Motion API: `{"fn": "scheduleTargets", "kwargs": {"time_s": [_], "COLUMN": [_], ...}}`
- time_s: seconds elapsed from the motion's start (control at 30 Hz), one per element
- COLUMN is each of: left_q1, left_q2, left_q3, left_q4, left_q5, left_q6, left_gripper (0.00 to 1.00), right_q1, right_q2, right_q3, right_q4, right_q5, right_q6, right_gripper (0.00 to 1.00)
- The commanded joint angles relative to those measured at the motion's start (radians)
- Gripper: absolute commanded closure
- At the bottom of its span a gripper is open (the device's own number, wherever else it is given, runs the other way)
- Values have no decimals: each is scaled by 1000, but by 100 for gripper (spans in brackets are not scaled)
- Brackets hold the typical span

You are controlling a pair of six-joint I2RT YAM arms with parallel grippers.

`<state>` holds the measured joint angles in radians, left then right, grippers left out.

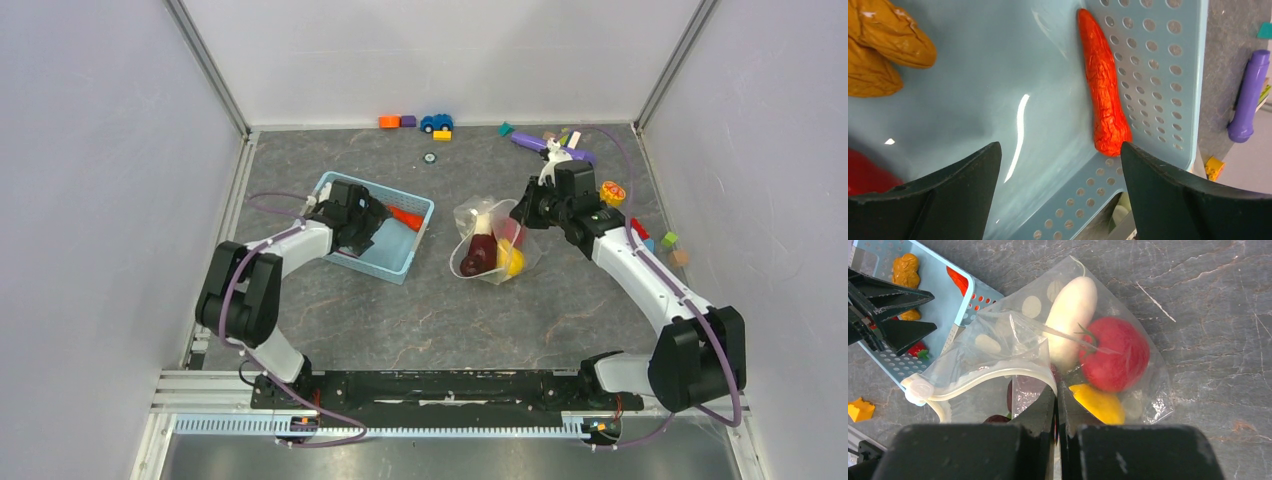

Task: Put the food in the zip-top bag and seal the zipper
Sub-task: Pick up the fake vegetable from the bin.

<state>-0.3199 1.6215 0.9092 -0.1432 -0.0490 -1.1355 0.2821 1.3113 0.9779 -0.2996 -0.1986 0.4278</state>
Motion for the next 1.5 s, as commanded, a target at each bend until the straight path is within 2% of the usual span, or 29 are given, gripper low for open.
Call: {"fn": "scheduleTargets", "kwargs": {"time_s": [0.0,0.2,0.8,1.2,1.33,1.47], "left_q1": [7,2,-19,-34,-34,-38], "left_q2": [59,126,287,354,364,350], "left_q3": [35,79,196,231,235,224], "left_q4": [99,109,108,75,61,59], "left_q5": [0,-62,-95,-131,-132,-133], "left_q6": [-110,-149,-109,-103,-102,-102], "left_gripper": [9,17,43,56,68,88], "right_q1": [-16,-26,-46,-54,-58,-62], "right_q2": [-46,-55,-24,-30,-34,-36], "right_q3": [-18,-26,-25,-37,-41,-43], "right_q4": [35,35,35,36,34,37], "right_q5": [18,28,13,16,18,18], "right_q6": [-23,-30,-40,-37,-39,-38], "right_gripper": [95,95,96,96,96,97]}}
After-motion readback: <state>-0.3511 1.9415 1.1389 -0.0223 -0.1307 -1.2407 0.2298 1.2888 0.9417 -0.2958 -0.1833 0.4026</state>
